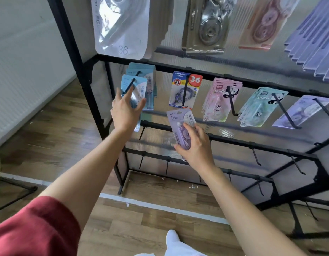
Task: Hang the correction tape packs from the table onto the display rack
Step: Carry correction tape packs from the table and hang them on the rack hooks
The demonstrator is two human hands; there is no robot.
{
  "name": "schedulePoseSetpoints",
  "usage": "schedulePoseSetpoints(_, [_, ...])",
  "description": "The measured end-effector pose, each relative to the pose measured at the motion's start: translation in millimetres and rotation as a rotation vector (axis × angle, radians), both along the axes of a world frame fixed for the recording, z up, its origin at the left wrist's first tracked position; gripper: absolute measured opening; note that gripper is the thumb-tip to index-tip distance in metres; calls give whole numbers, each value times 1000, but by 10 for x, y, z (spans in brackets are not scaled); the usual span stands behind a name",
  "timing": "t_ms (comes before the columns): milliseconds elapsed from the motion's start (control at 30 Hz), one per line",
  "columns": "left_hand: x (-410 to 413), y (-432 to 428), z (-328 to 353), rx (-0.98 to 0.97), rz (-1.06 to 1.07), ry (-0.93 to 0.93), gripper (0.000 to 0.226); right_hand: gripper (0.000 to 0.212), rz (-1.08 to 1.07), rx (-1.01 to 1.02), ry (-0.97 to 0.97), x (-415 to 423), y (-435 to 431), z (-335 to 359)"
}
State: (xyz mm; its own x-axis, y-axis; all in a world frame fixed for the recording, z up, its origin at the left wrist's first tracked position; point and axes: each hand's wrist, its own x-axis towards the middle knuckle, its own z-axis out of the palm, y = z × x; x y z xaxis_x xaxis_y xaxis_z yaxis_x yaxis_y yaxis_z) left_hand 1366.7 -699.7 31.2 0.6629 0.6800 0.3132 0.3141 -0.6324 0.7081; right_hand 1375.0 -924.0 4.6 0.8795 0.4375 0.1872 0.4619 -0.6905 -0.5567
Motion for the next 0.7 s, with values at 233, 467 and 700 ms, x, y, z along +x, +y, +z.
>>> schedulePoseSetpoints(233, [457, 13, -5, -19, 48, -86, 60, 73, -20, -4, -25, 191, -156, -5])
schedulePoseSetpoints(467, [570, 4, -92, 34, -37, 147, 85, 74, -27, 1, -53, 193, -281, 12])
schedulePoseSetpoints(700, [112, -262, -194, 133, -61, 142, 83, 73, -86, 43, -48, -51, -427, 62])
